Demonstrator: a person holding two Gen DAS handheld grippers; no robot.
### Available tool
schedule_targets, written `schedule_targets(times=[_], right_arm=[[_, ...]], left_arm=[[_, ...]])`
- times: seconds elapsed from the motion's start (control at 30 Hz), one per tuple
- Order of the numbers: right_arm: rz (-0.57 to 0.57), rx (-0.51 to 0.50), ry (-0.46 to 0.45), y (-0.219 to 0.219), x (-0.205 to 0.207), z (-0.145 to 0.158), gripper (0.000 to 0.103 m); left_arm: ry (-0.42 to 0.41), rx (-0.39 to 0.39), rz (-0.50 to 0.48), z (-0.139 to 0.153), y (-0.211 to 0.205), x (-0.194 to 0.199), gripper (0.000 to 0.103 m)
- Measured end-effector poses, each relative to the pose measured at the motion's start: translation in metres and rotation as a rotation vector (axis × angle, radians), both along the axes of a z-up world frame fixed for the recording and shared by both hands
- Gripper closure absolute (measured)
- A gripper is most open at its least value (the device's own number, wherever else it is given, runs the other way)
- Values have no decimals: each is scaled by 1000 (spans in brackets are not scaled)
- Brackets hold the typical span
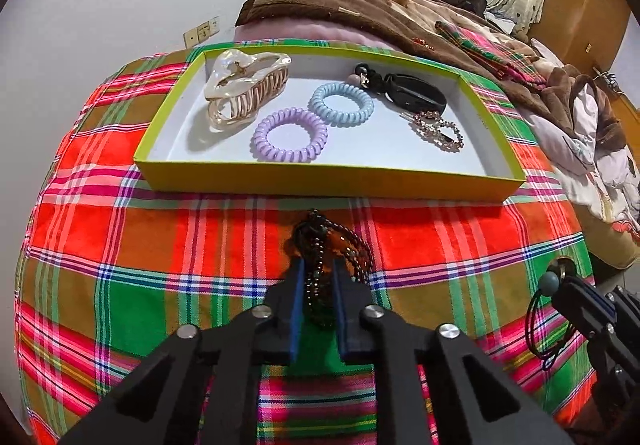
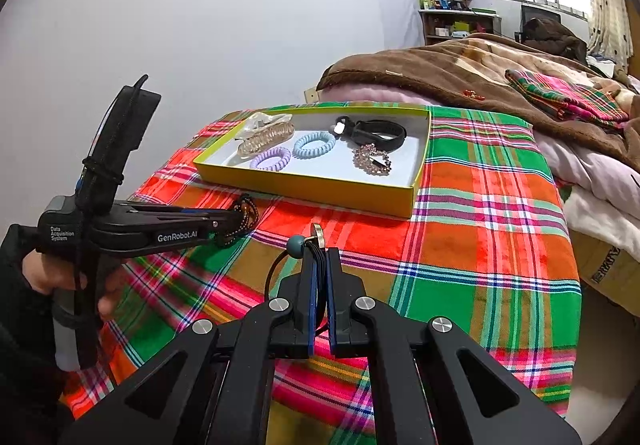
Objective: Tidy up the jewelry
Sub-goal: 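Grip the black beaded bracelet with the left tool while the right holds the elastic tie, then carry the beaded bracelet and elastic tie with both tools into the box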
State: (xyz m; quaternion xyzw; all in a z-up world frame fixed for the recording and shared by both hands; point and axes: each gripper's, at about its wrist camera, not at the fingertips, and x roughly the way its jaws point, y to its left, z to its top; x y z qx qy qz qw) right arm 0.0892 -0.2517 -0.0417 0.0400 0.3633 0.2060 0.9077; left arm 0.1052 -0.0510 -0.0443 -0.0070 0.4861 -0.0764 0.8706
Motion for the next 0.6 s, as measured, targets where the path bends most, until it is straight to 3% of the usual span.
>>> schedule_targets(times=[0.6], right_arm=[[-5, -10, -14, 5, -4, 7, 99]], left_arm=[[-68, -41, -13, 21, 4, -12, 94]])
